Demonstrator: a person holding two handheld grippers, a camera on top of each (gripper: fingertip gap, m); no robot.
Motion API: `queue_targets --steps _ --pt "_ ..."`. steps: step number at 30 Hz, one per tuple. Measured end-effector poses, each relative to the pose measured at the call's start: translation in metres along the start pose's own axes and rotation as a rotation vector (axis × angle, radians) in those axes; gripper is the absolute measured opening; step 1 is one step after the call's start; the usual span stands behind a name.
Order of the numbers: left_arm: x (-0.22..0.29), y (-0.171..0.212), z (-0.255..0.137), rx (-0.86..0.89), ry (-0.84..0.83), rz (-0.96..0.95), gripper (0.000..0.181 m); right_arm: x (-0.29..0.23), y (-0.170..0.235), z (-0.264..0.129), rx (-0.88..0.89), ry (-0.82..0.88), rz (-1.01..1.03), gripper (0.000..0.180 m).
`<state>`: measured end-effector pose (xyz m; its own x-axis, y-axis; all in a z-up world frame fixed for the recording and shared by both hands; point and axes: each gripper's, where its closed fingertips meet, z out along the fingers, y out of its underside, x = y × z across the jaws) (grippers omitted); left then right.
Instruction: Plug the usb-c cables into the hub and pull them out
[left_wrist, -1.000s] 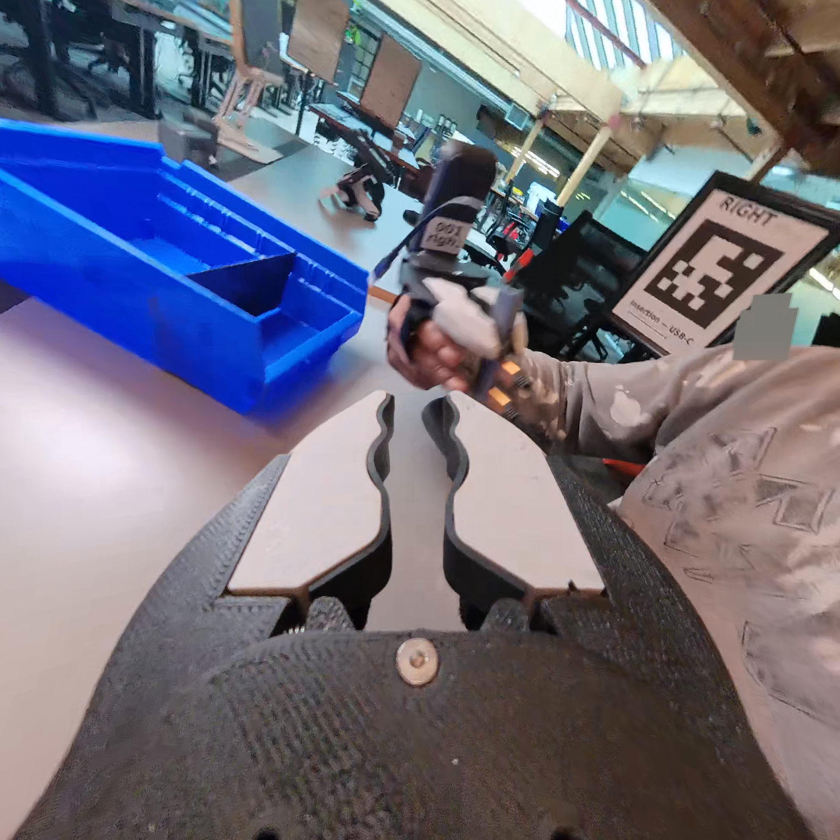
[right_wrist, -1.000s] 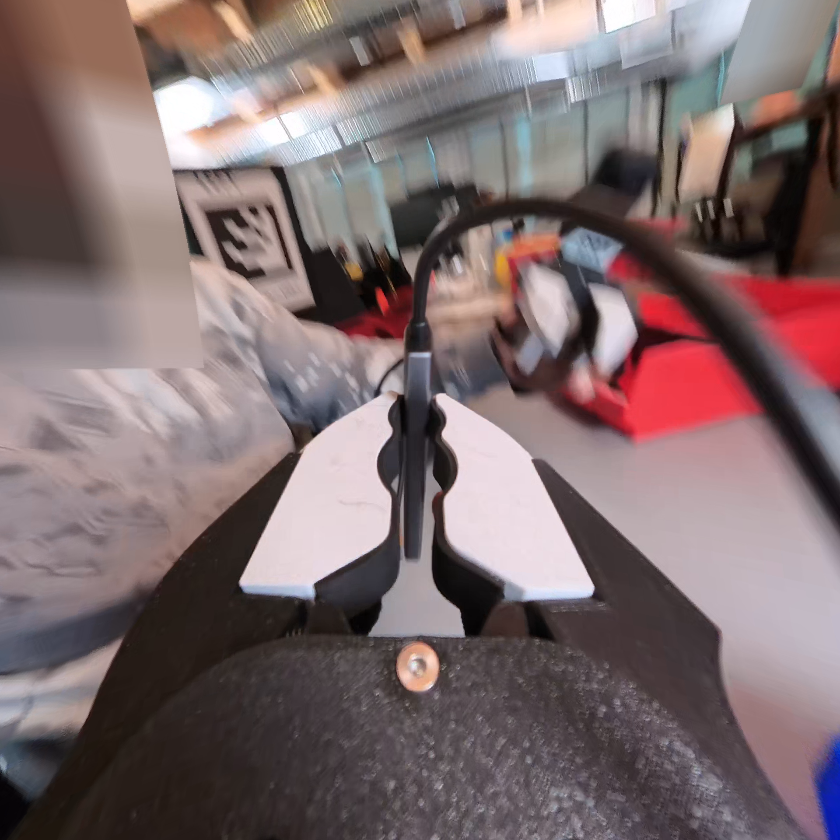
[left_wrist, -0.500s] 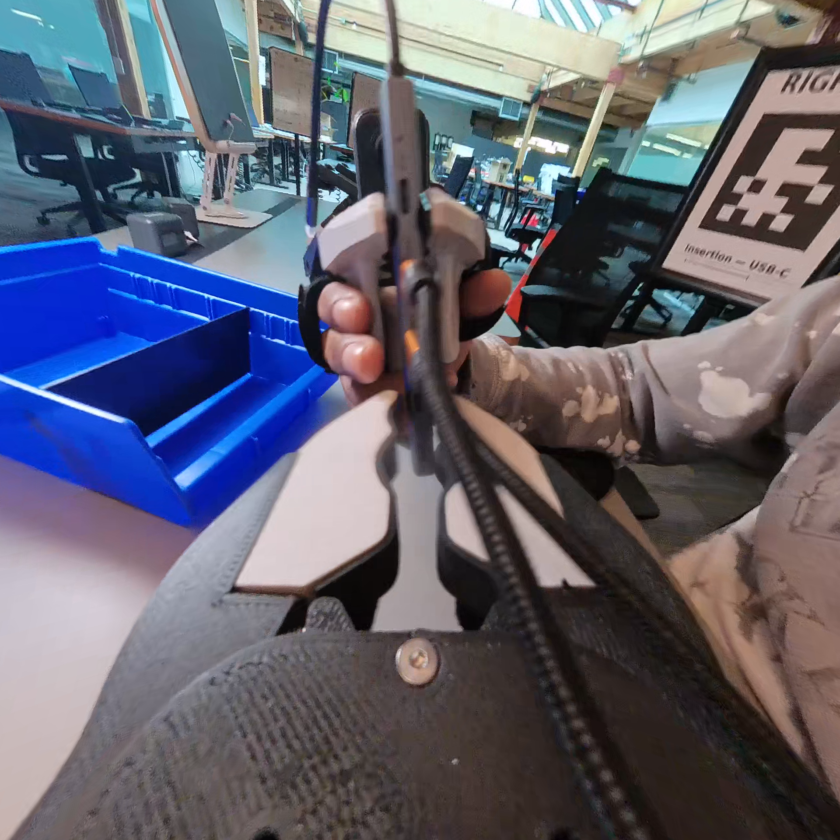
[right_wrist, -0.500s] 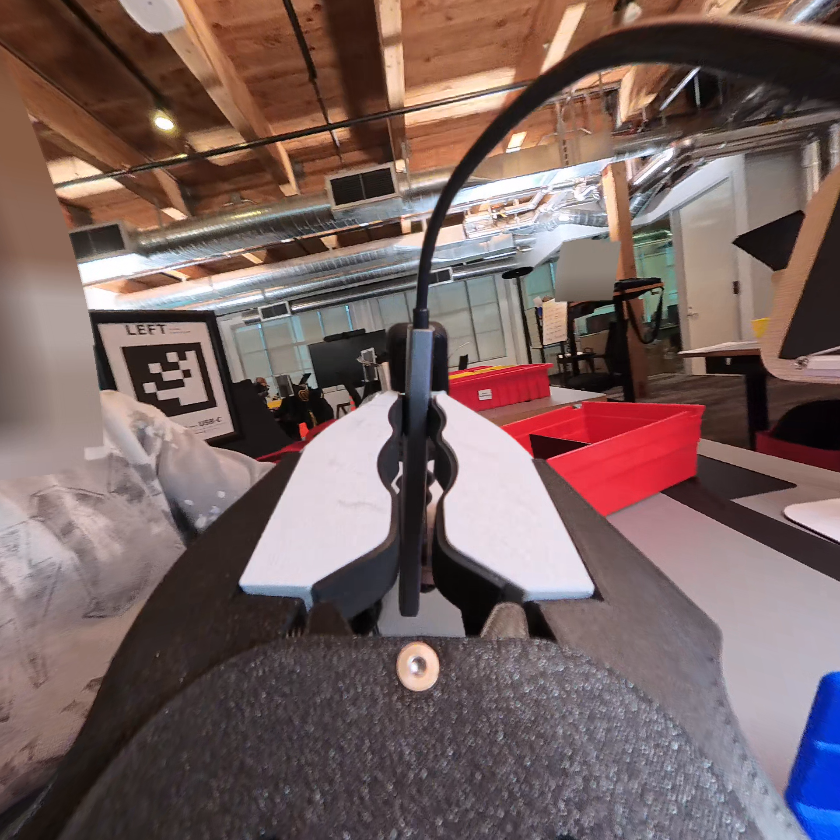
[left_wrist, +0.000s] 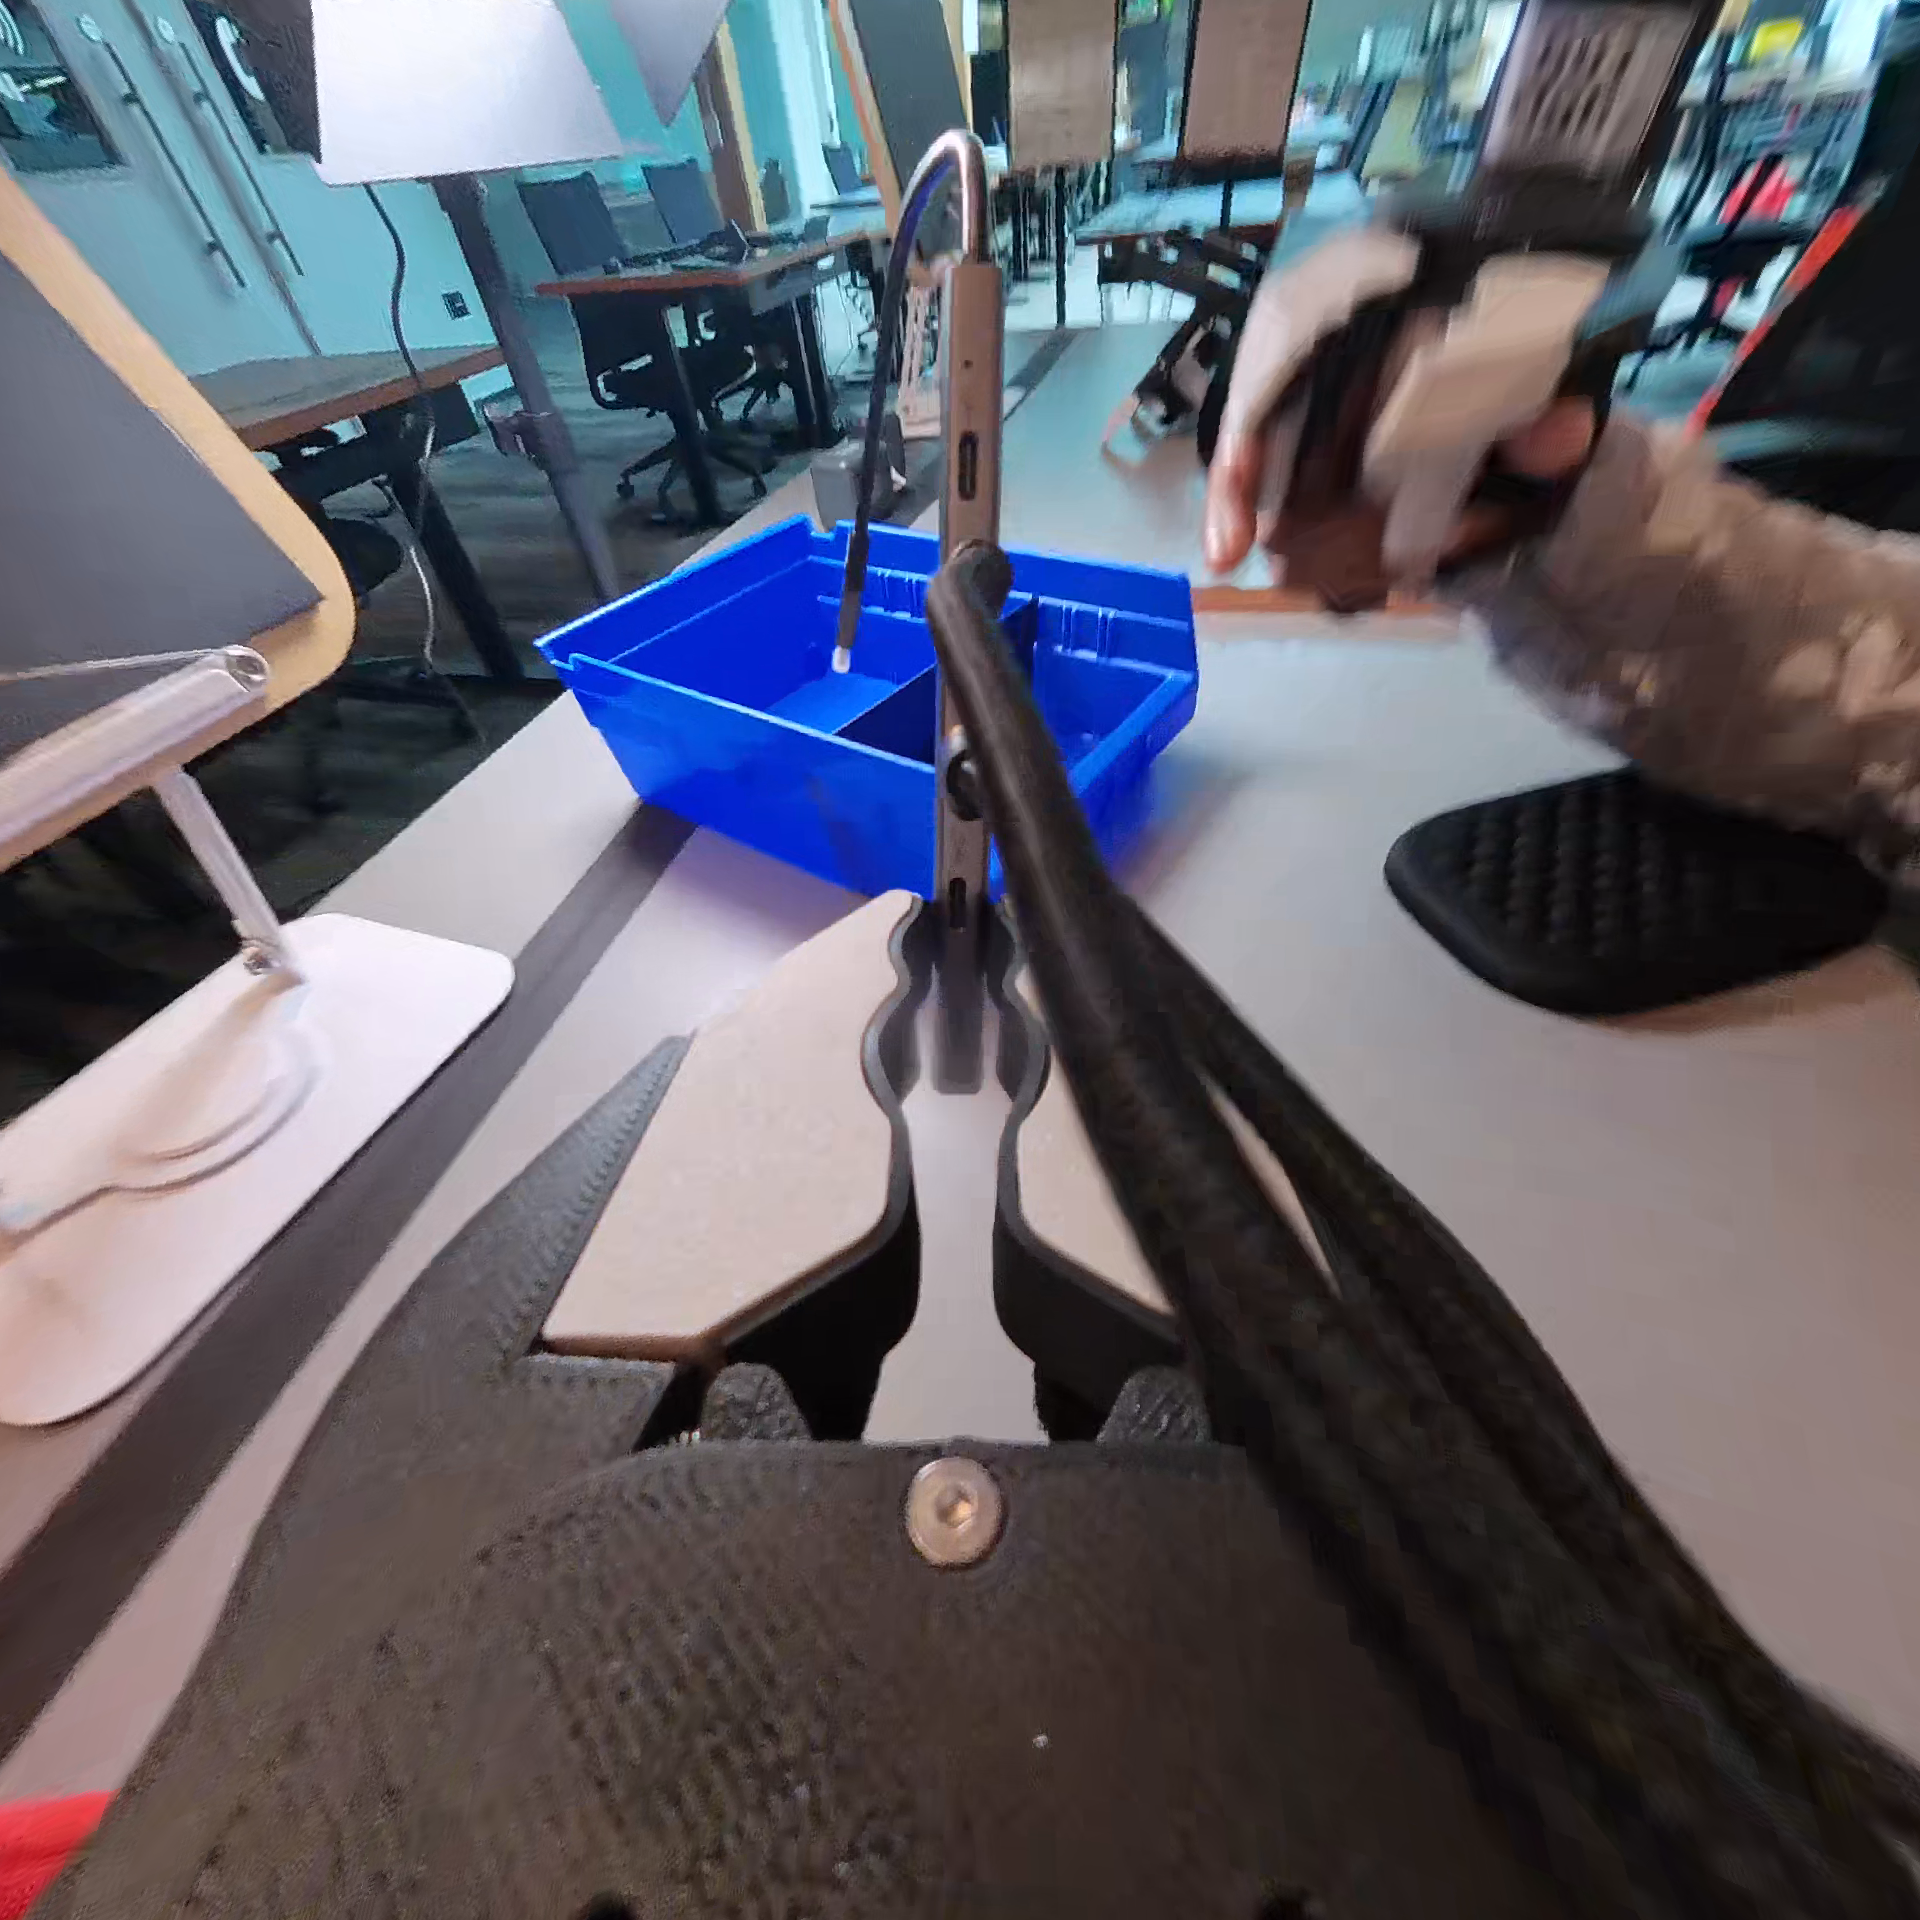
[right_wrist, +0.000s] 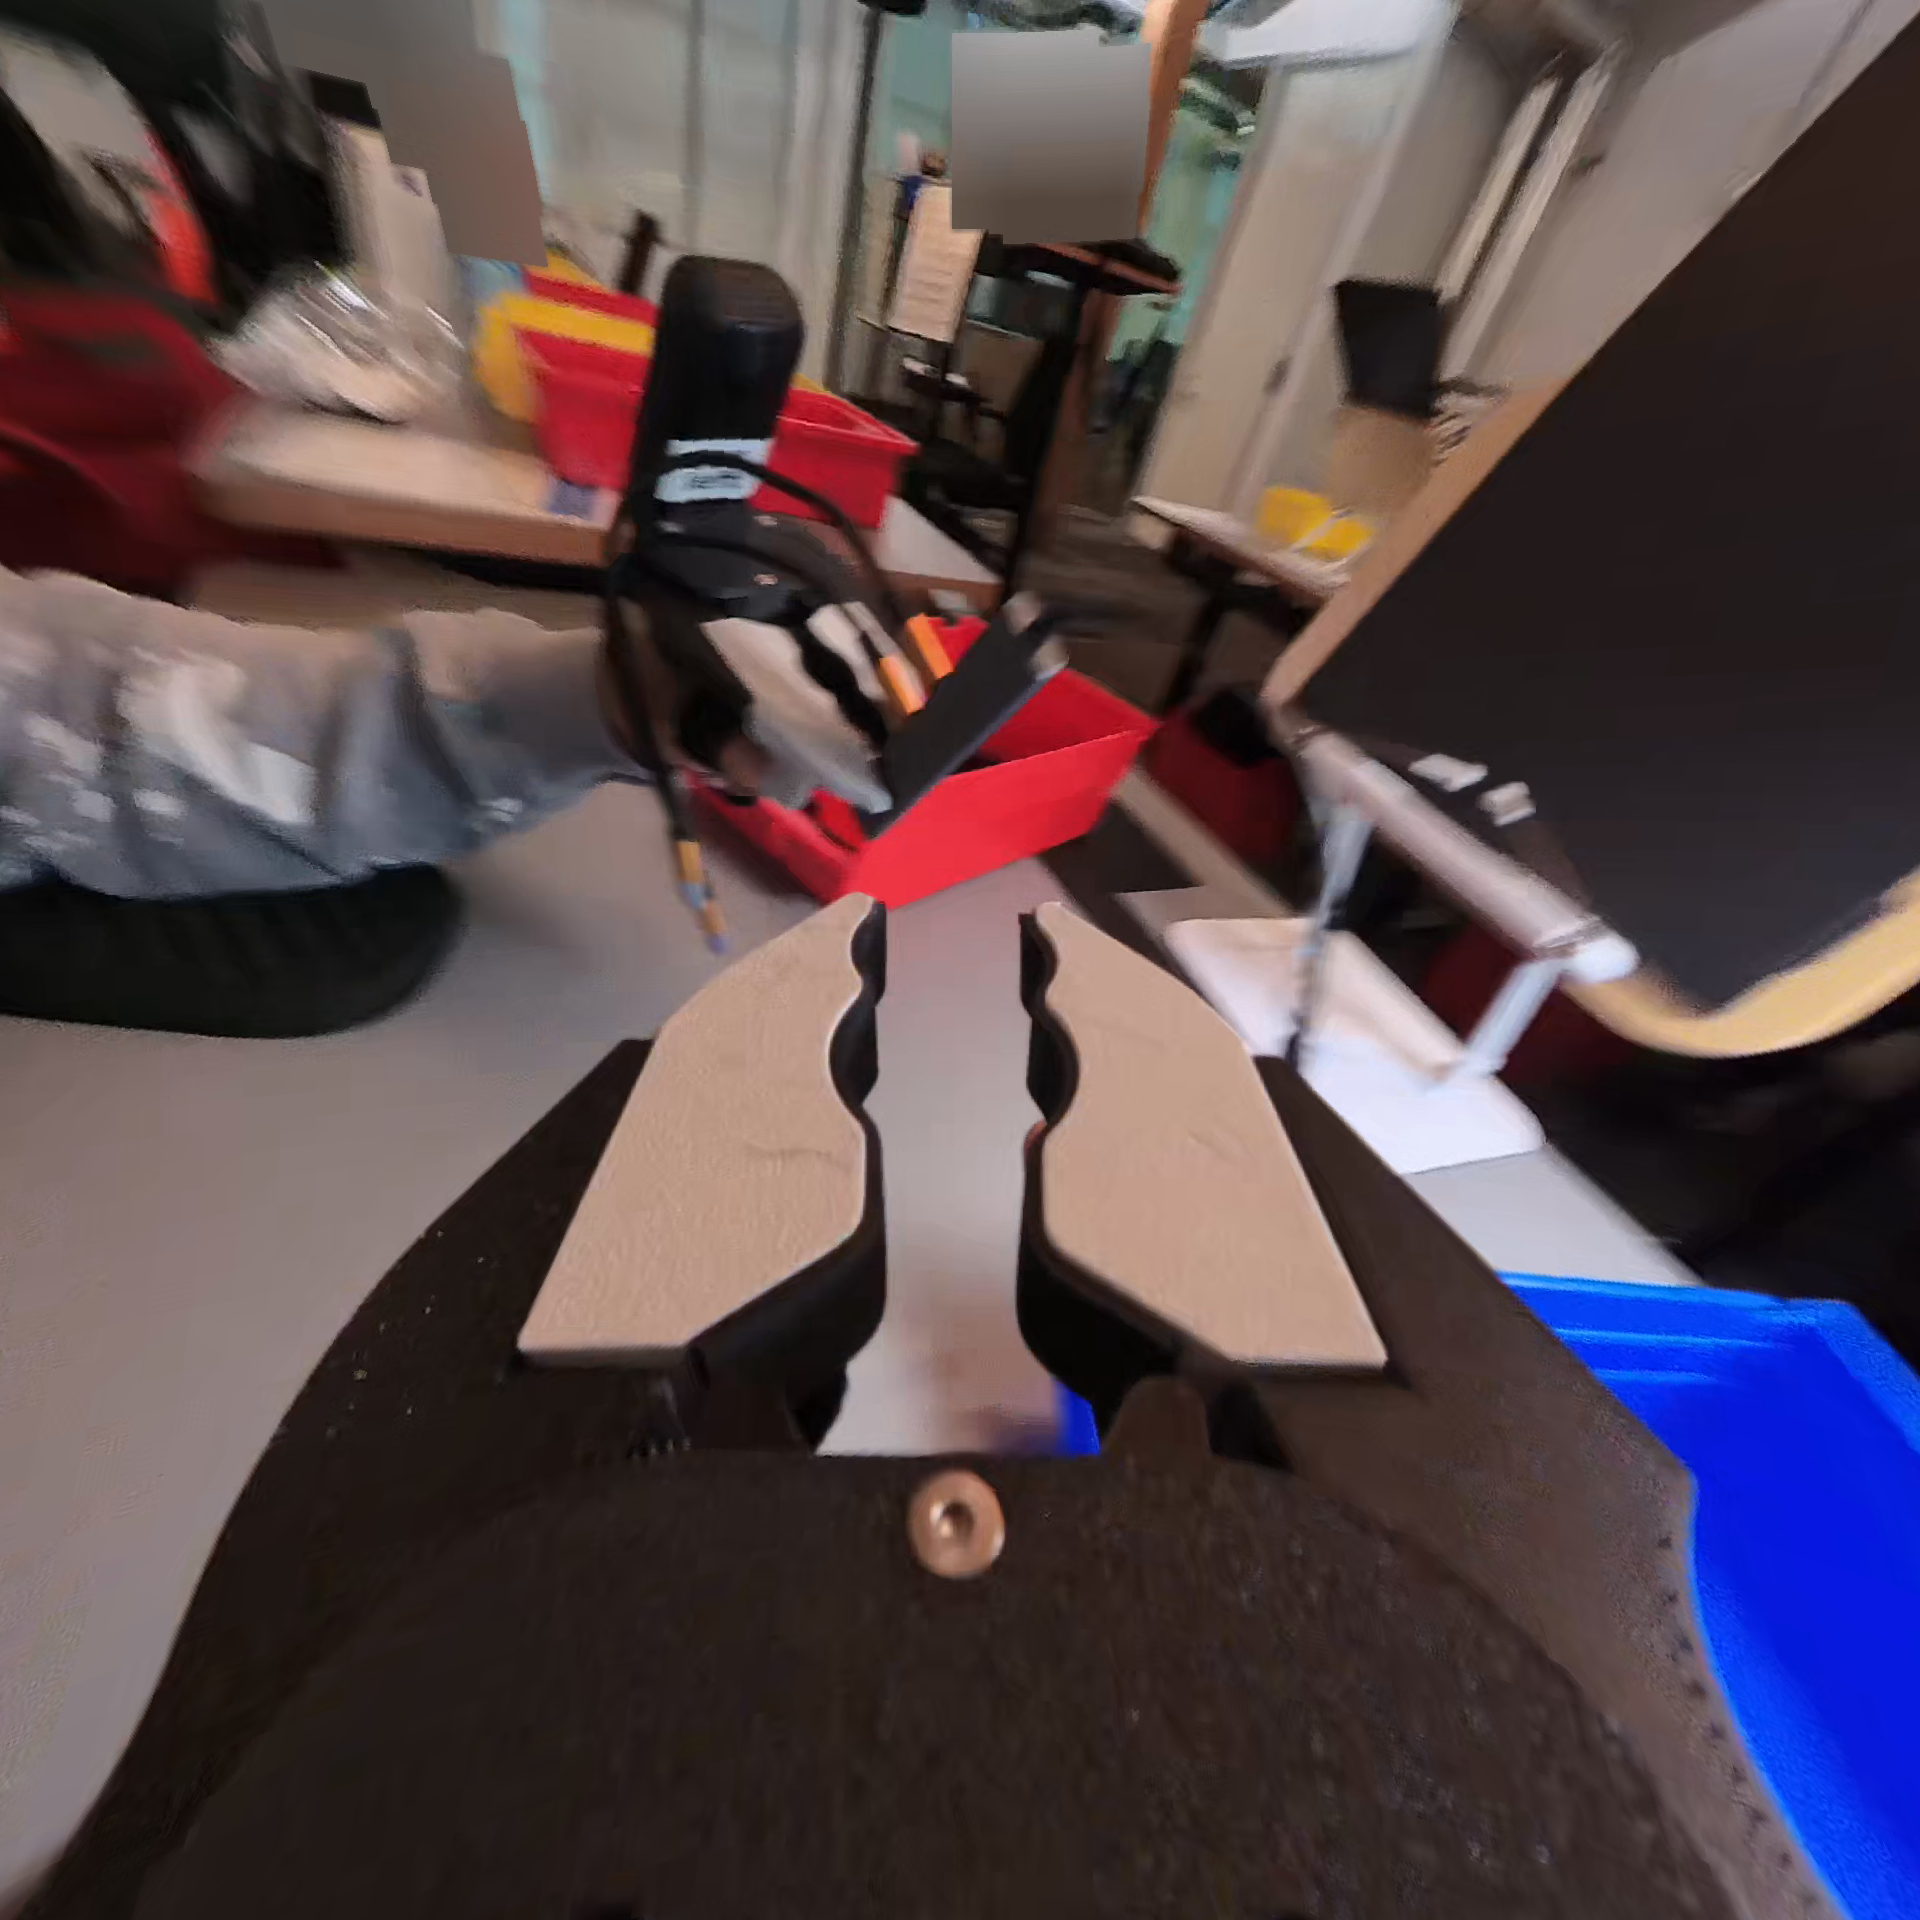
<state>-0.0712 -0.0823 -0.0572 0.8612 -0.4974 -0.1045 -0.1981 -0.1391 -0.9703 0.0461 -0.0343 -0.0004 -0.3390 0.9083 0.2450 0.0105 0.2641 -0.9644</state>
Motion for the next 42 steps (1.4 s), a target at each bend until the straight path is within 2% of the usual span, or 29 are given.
queue_targets --steps 4,7,10,11,13,15,17,19,25,29,33,37,42 --pt "0.009 -0.001 -0.001 -0.046 -0.006 0.098 0.01 0.018 -0.035 -0.004 -0.17 0.118 -0.312 0.038" --pt "0.023 0.0 0.007 -0.072 0.014 0.163 0.009 0.007 -0.033 0.014 -0.327 0.017 -0.439 0.044" --pt "0.037 0.001 0.015 -0.092 0.039 0.217 0.01 -0.013 -0.012 0.032 -0.464 -0.102 -0.498 0.045" --pt "0.042 0.0 0.017 -0.09 0.051 0.227 0.01 -0.018 -0.004 0.038 -0.493 -0.127 -0.514 0.042" --pt "0.049 -0.001 0.019 -0.097 0.064 0.244 0.01 -0.027 0.002 0.046 -0.492 -0.157 -0.532 0.016" --pt "0.046 -0.001 0.017 -0.084 0.03 0.254 0.01 -0.033 0.001 0.045 -0.484 -0.188 -0.515 0.013" --pt "0.036 -0.015 0.006 0.018 -0.037 0.199 0.014 -0.035 -0.006 0.042 -0.454 -0.203 -0.481 0.01" --pt "0.016 -0.021 -0.009 0.044 -0.126 0.144 0.035 -0.028 -0.016 0.031 -0.463 -0.203 -0.458 0.01" --pt "-0.042 -0.01 -0.064 0.101 -0.346 -0.102 0.029 -0.002 -0.051 -0.011 -0.506 -0.179 -0.41 0.01" --pt "-0.047 -0.01 -0.084 0.103 -0.369 -0.134 0.029 0.027 -0.069 -0.045 -0.571 -0.072 -0.43 0.01" --pt "-0.033 -0.024 -0.087 0.08 -0.349 -0.137 0.03 0.079 -0.068 -0.083 -0.725 0.107 -0.446 0.01" --pt "-0.011 -0.042 -0.077 0.072 -0.307 -0.127 0.029 0.136 -0.052 -0.11 -0.882 0.267 -0.439 0.01" --pt "0.012 -0.051 -0.058 0.048 -0.256 -0.08 0.03 0.203 -0.013 -0.122 -1.123 0.426 -0.509 0.01"
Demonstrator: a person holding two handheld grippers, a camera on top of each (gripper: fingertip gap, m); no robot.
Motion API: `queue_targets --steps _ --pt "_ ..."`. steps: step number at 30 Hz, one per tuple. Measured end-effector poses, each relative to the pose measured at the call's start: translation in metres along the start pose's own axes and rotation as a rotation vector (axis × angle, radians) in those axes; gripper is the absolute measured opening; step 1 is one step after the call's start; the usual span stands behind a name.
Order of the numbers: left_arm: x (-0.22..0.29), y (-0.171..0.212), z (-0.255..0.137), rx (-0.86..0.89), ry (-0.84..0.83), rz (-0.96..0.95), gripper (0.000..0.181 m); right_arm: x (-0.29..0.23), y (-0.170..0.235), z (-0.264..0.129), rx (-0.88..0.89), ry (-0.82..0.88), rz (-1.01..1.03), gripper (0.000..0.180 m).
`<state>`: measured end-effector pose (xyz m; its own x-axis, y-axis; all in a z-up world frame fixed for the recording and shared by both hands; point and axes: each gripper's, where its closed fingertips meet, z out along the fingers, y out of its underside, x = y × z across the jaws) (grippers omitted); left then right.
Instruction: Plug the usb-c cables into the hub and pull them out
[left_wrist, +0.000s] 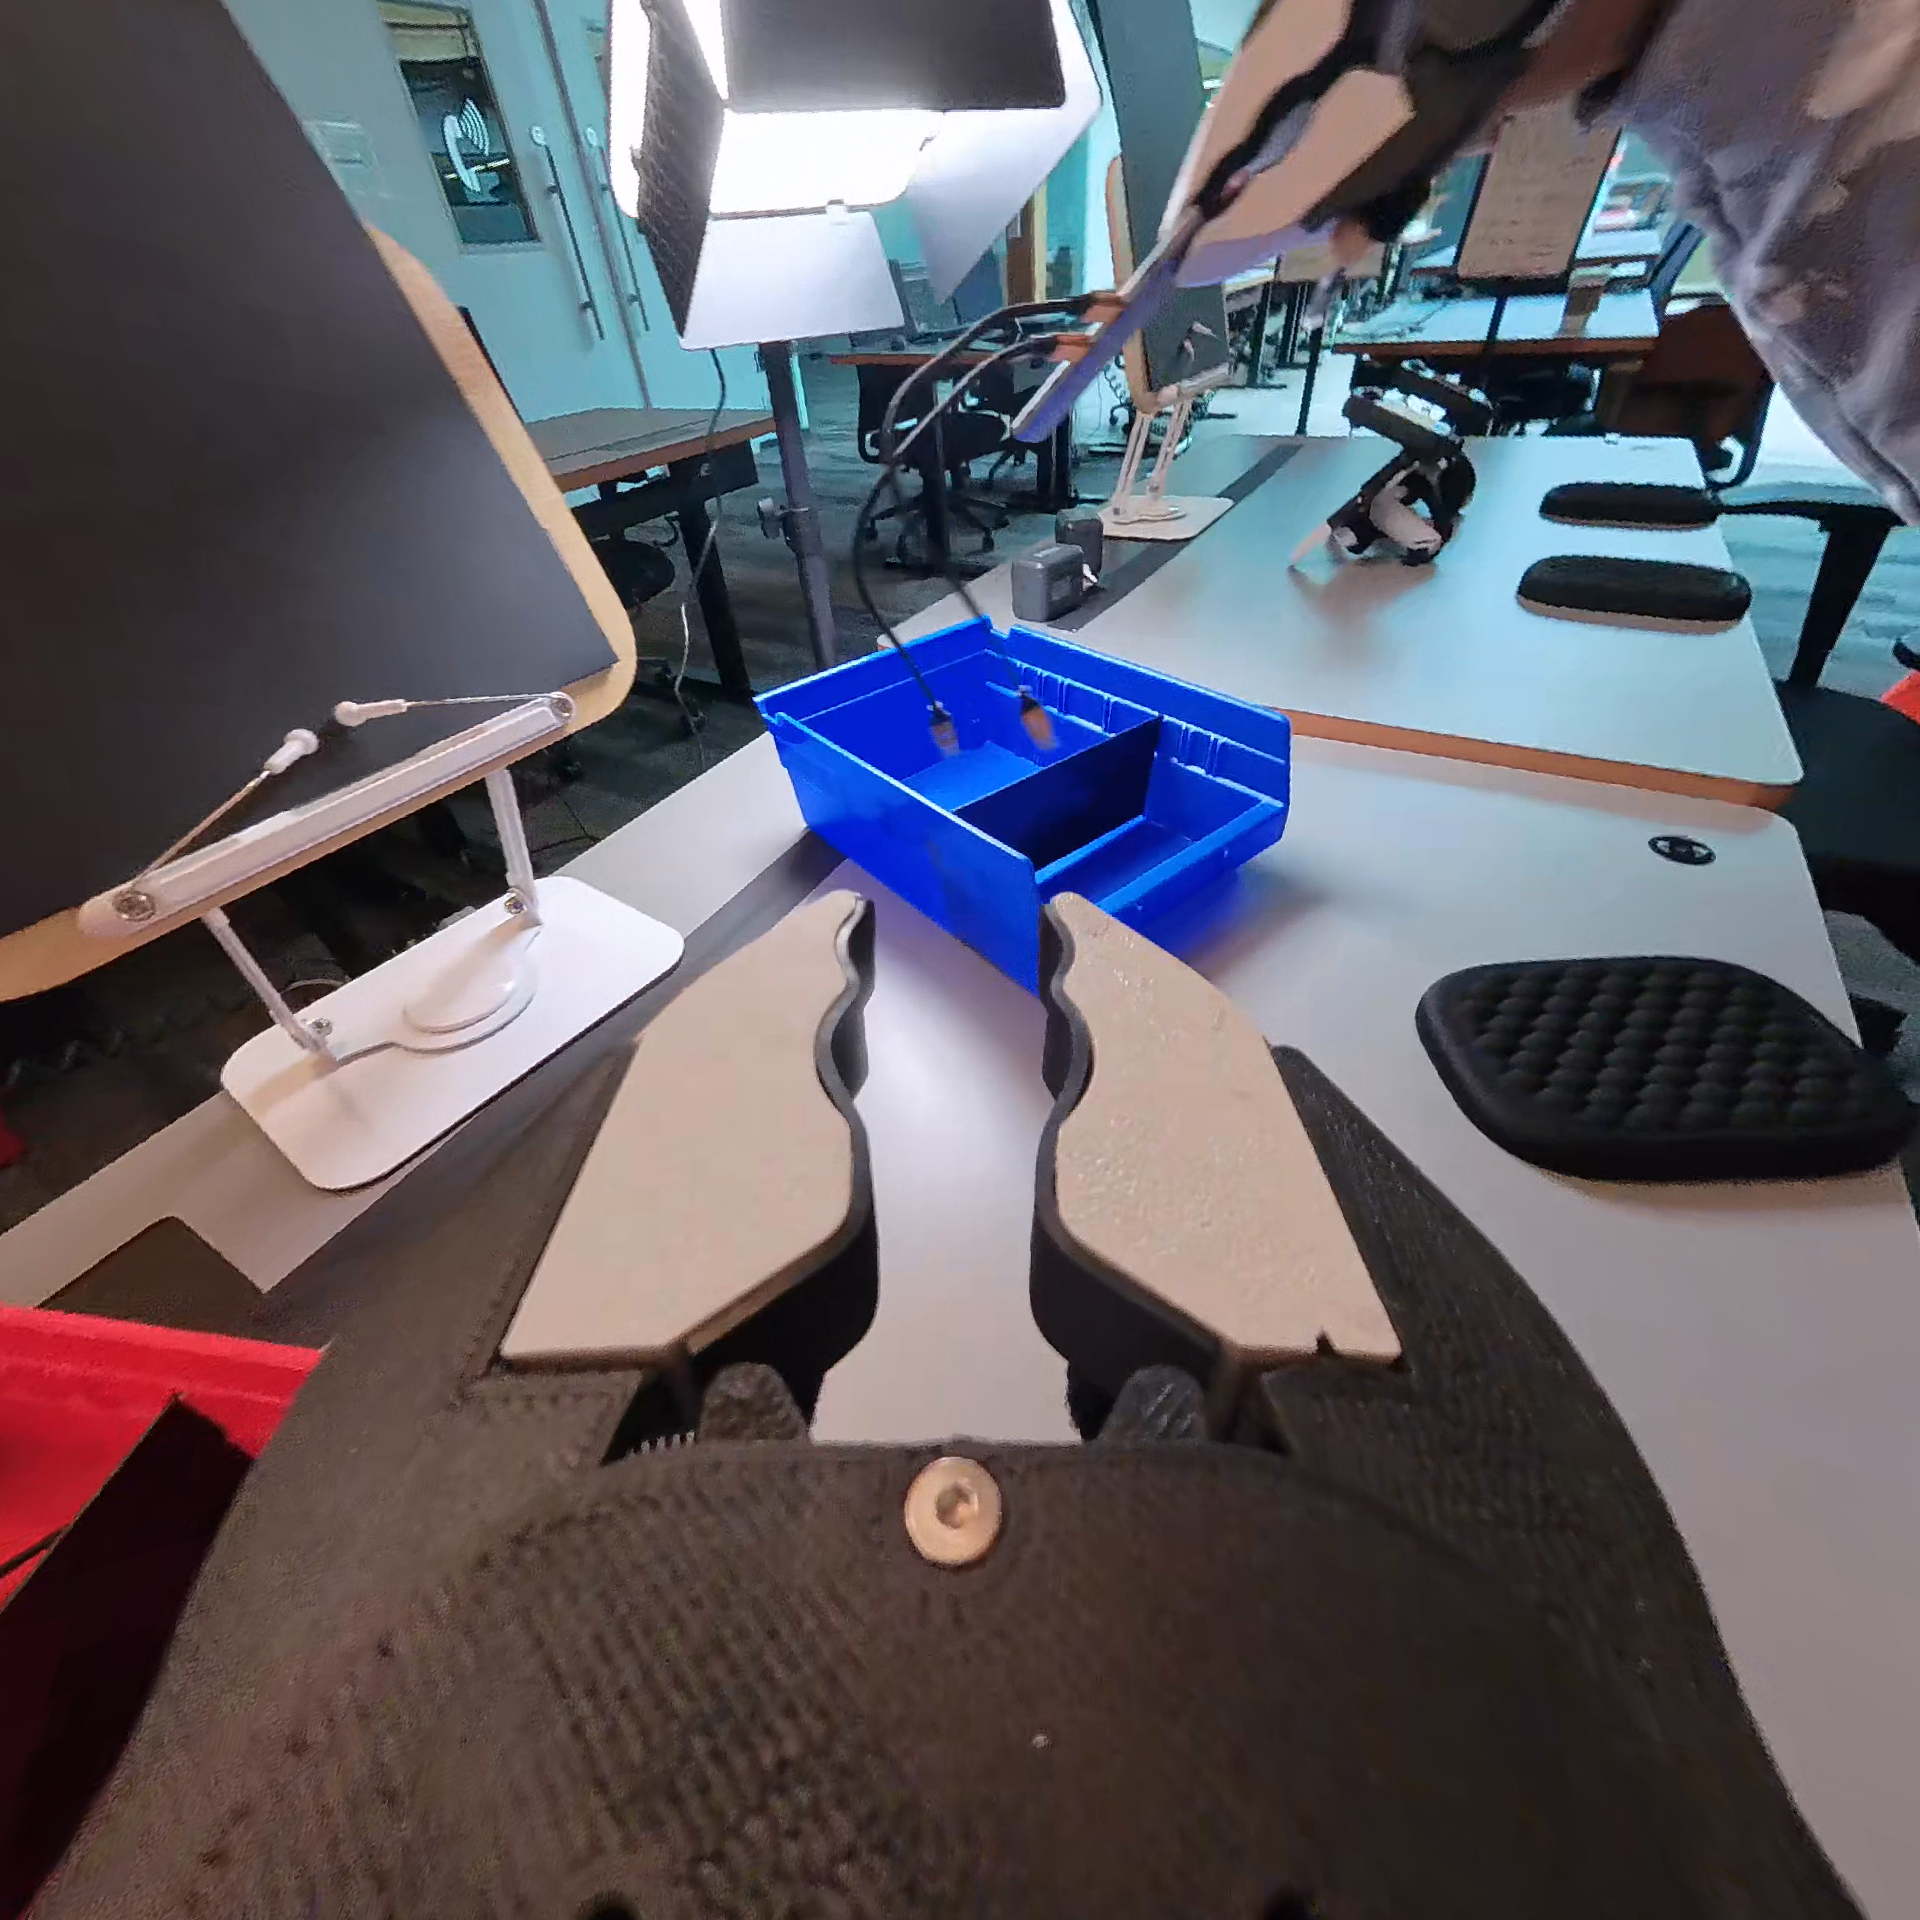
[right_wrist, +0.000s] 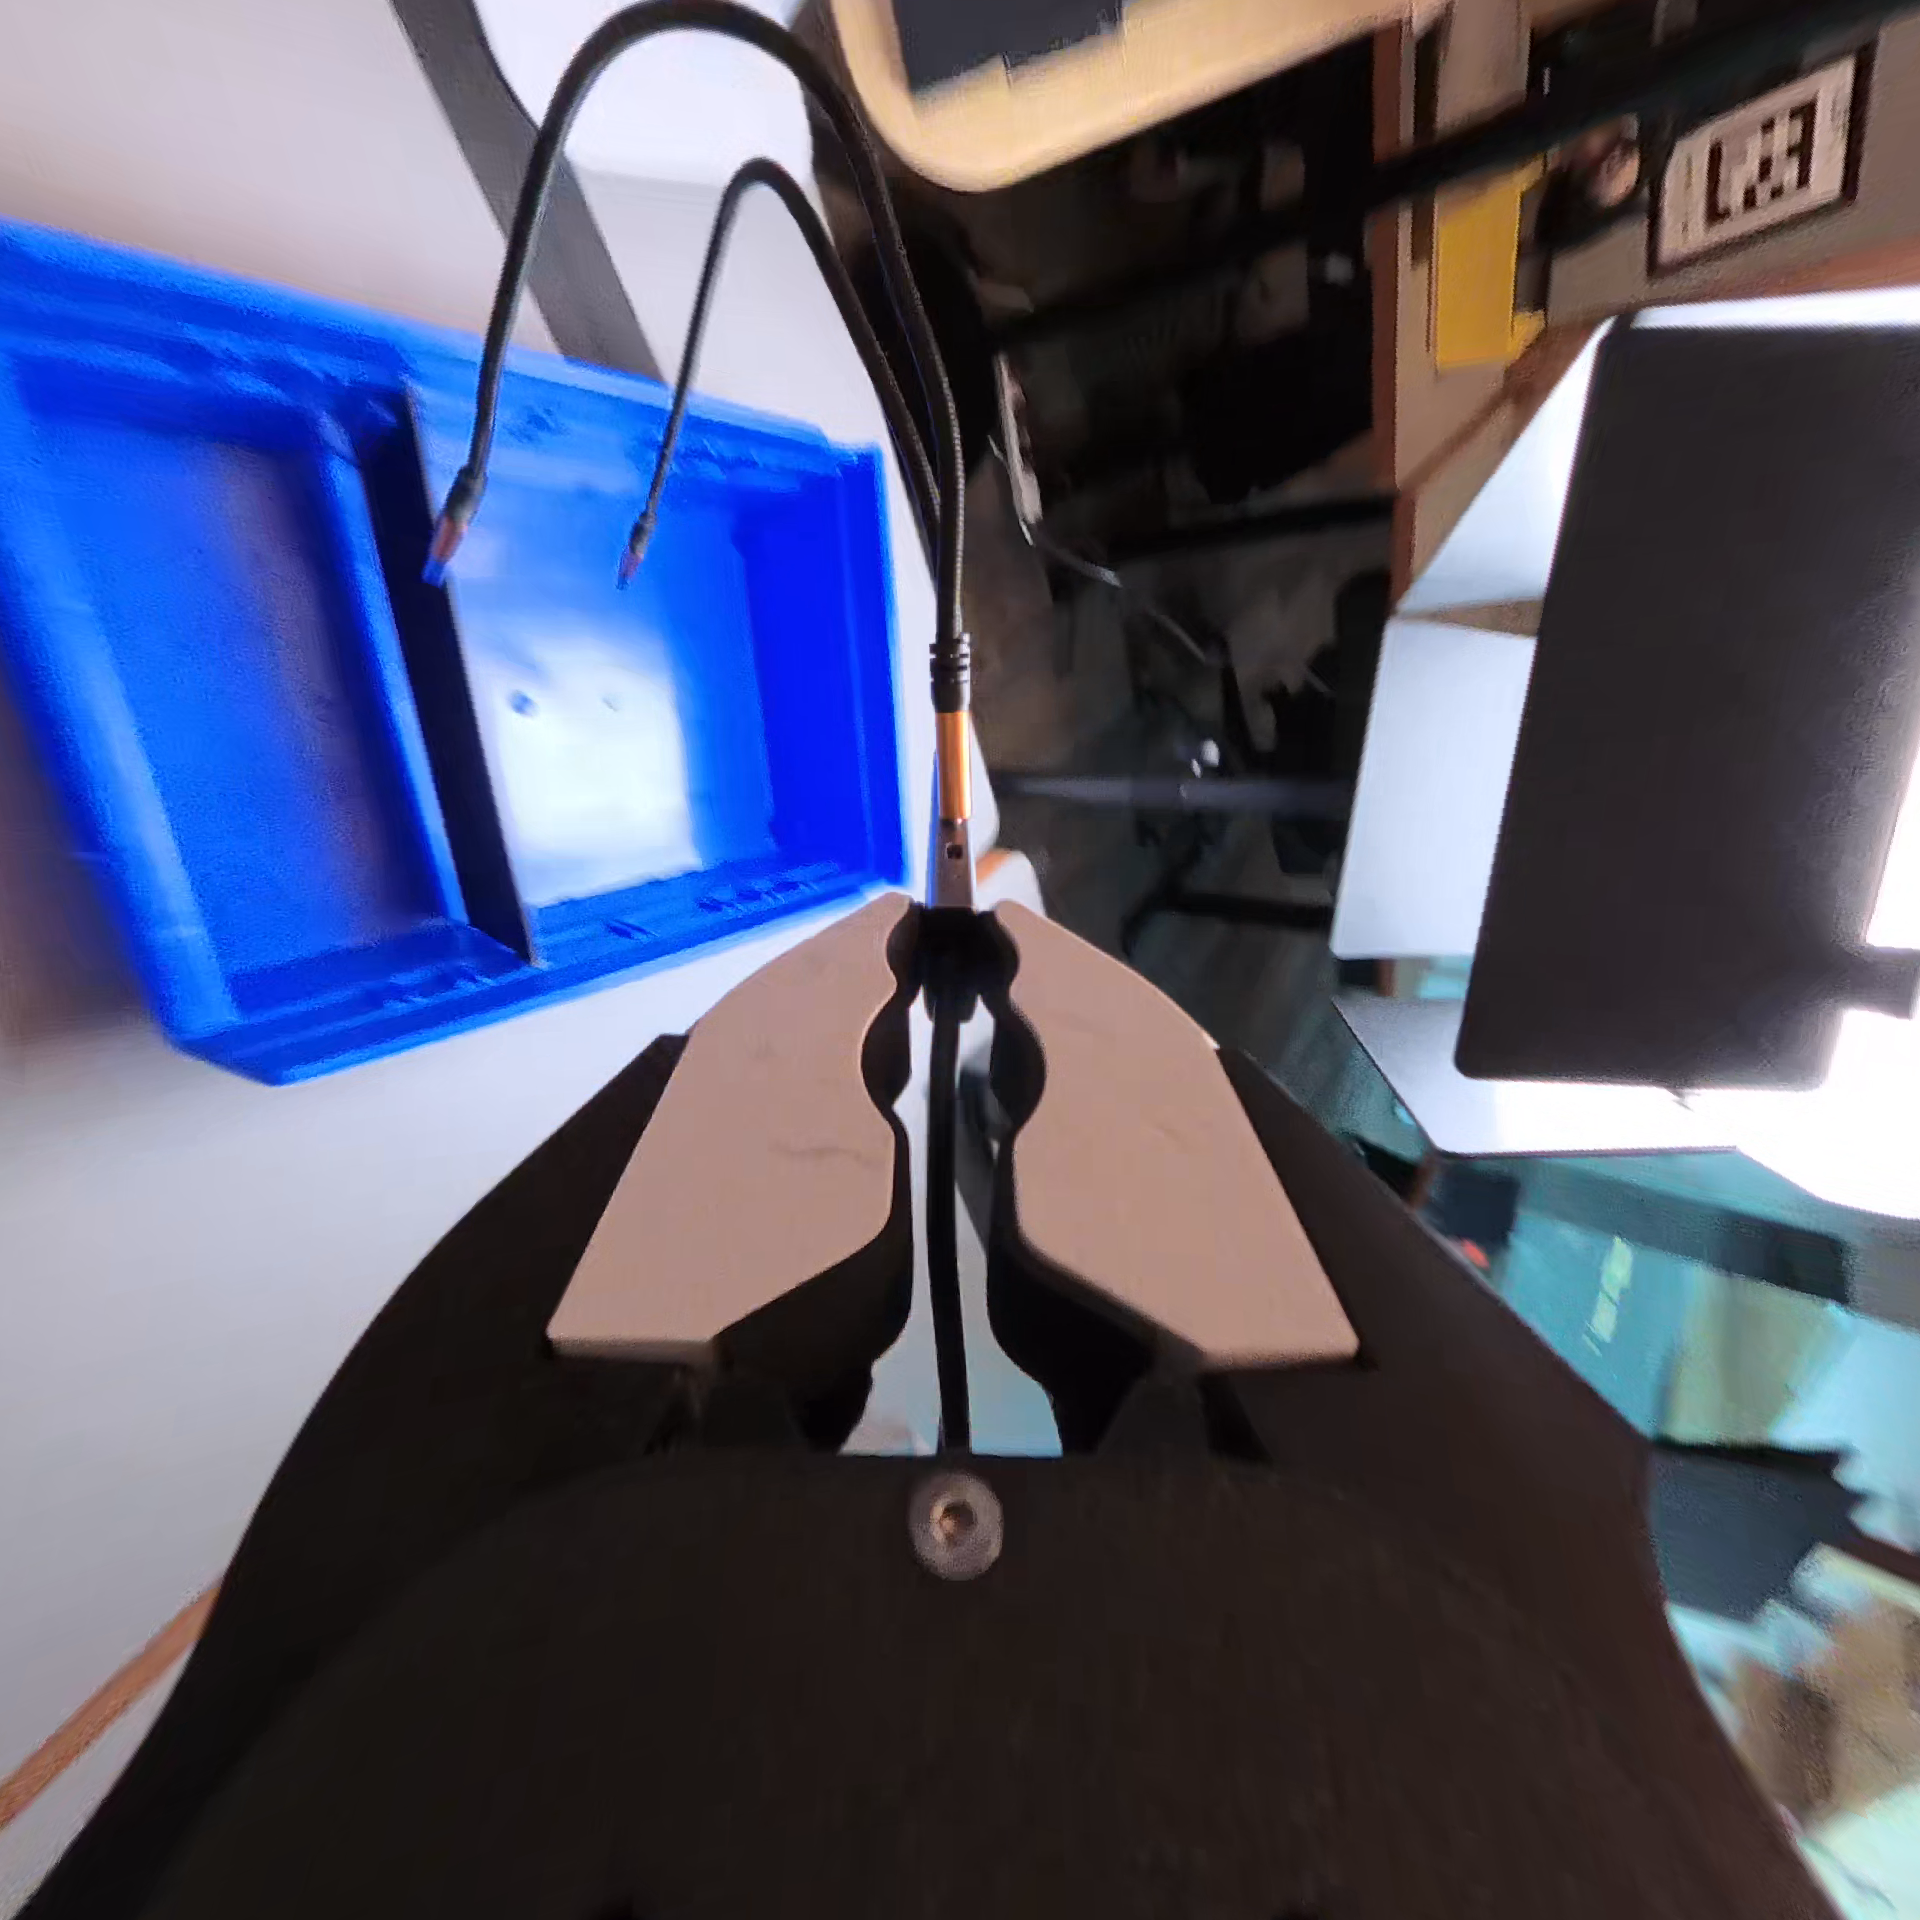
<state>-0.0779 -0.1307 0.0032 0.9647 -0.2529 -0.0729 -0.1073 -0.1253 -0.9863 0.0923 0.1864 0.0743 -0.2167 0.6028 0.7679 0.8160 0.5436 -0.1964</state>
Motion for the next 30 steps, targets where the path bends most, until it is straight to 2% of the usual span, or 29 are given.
queue_targets --steps 3,5,10,16,20,22,27,30 --pt "0.006 0.007 0.006 -0.033 0.009 0.016 0.03 0.008 0.015 0.042 -0.143 0.046 -0.039 0.01" --pt "0.007 0.011 0.009 -0.045 0.022 0.007 0.03 0.002 0.016 0.071 -0.174 0.018 -0.039 0.01" --pt "0.004 0.017 0.011 -0.058 0.03 -0.01 0.03 -0.039 0.006 0.135 -0.153 -0.139 -0.008 0.011" --pt "-0.001 0.018 0.01 -0.056 0.024 -0.019 0.03 -0.086 0.0 0.185 -0.089 -0.39 0.129 0.01" --pt "-0.004 0.021 0.011 -0.061 0.026 -0.028 0.03 -0.118 0.005 0.203 -0.123 -0.534 0.162 0.011" --pt "-0.005 0.024 0.013 -0.069 0.029 -0.034 0.03 -0.125 0.002 0.207 -0.12 -0.545 0.145 0.012" --pt "-0.004 0.033 0.019 -0.094 0.042 -0.046 0.031 -0.137 0.002 0.197 -0.18 -0.593 0.062 0.023" --pt "-0.004 0.035 0.02 -0.107 0.035 -0.033 0.031 -0.129 -0.007 0.181 -0.141 -0.587 0.078 0.032"
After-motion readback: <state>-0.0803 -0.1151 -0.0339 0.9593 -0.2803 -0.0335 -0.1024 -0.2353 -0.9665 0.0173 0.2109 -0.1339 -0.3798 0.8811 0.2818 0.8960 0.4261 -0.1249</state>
